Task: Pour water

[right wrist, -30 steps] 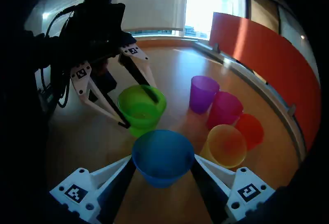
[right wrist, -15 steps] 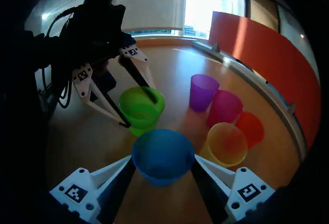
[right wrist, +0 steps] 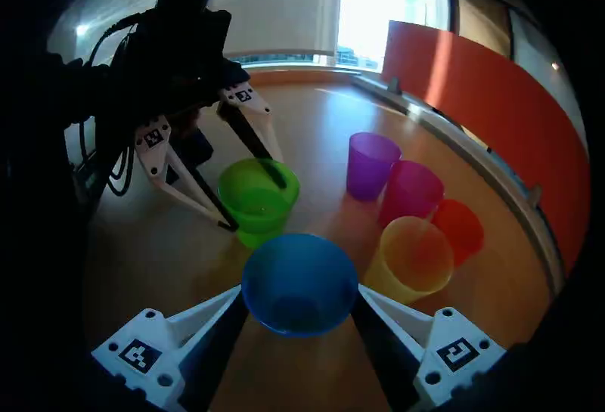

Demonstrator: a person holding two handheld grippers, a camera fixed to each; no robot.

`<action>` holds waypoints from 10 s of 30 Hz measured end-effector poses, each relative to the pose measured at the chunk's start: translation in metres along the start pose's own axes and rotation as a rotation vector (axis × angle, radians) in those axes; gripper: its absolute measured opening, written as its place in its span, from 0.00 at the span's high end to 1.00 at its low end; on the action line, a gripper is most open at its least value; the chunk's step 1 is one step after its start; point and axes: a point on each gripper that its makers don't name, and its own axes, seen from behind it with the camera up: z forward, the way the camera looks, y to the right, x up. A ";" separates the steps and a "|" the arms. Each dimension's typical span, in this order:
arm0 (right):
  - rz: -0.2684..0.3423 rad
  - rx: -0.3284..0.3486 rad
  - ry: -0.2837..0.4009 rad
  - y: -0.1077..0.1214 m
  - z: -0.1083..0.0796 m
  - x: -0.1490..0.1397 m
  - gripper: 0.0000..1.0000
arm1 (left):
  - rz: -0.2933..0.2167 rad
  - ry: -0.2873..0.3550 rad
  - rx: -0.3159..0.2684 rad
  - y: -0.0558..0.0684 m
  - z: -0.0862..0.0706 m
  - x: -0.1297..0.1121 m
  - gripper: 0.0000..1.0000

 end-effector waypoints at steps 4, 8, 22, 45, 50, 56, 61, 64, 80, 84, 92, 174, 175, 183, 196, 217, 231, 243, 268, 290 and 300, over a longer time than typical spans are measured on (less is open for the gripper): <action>0.001 -0.002 -0.001 0.000 -0.001 -0.002 0.09 | 0.008 -0.006 0.001 0.000 0.000 -0.002 0.15; 0.004 -0.004 -0.002 0.000 -0.001 -0.002 0.09 | 0.012 -0.011 0.001 0.000 0.000 -0.003 0.15; 0.020 -0.016 -0.006 0.001 -0.002 -0.005 0.05 | -0.010 -0.011 -0.002 -0.001 0.000 -0.004 0.13; 0.032 -0.035 -0.012 0.002 -0.009 -0.013 0.04 | -0.028 -0.054 0.011 -0.006 0.003 -0.018 0.12; 0.035 -0.040 -0.014 0.002 -0.012 -0.015 0.04 | -0.025 -0.064 0.018 -0.007 0.000 -0.024 0.12; 0.036 -0.052 -0.015 0.002 -0.017 -0.019 0.04 | -0.016 -0.068 0.037 -0.009 -0.007 -0.027 0.12; 0.042 -0.061 -0.013 0.002 -0.021 -0.021 0.04 | -0.020 -0.071 0.052 -0.011 -0.013 -0.031 0.12; 0.045 -0.068 -0.014 0.001 -0.023 -0.023 0.04 | -0.024 -0.070 0.063 -0.011 -0.018 -0.034 0.12; 0.057 -0.118 -0.002 0.000 -0.045 -0.031 0.04 | -0.083 -0.020 0.108 -0.012 -0.049 -0.030 0.12; 0.061 -0.132 0.001 -0.001 -0.052 -0.034 0.04 | -0.080 -0.006 0.125 -0.012 -0.057 -0.029 0.12; 0.073 -0.162 0.019 -0.005 -0.063 -0.036 0.04 | -0.083 0.027 0.215 -0.021 -0.075 -0.027 0.12; 0.434 -1.130 0.678 0.098 -0.264 -0.011 0.00 | -0.307 0.583 0.783 -0.076 -0.218 0.035 0.12; 0.437 -1.132 0.681 0.098 -0.265 -0.011 0.00 | -0.310 0.585 0.789 -0.077 -0.219 0.034 0.12; 0.452 -1.140 0.677 0.096 -0.266 -0.011 0.00 | -0.290 0.574 0.879 -0.087 -0.227 0.028 0.12; 0.500 -1.141 0.642 0.095 -0.259 -0.014 0.00 | -0.288 0.620 0.962 -0.099 -0.228 0.024 0.12; 0.494 -1.147 0.600 0.092 -0.251 0.001 0.00 | -0.333 0.613 0.954 -0.124 -0.201 -0.016 0.12; 0.488 -1.139 0.588 0.094 -0.248 0.004 0.00 | -0.342 0.587 0.955 -0.133 -0.193 -0.026 0.12; 0.495 -1.139 0.594 0.095 -0.253 0.004 0.00 | -0.319 0.551 0.959 -0.133 -0.184 -0.029 0.12; 0.471 -1.147 0.600 0.090 -0.255 0.005 0.00 | -0.318 0.545 0.964 -0.133 -0.183 -0.029 0.12; 0.366 -1.213 0.651 0.089 -0.263 -0.005 0.00 | -0.318 0.545 0.964 -0.133 -0.183 -0.030 0.12; 0.389 -1.206 0.627 0.100 -0.243 -0.031 0.00 | -0.318 0.545 0.964 -0.133 -0.183 -0.030 0.12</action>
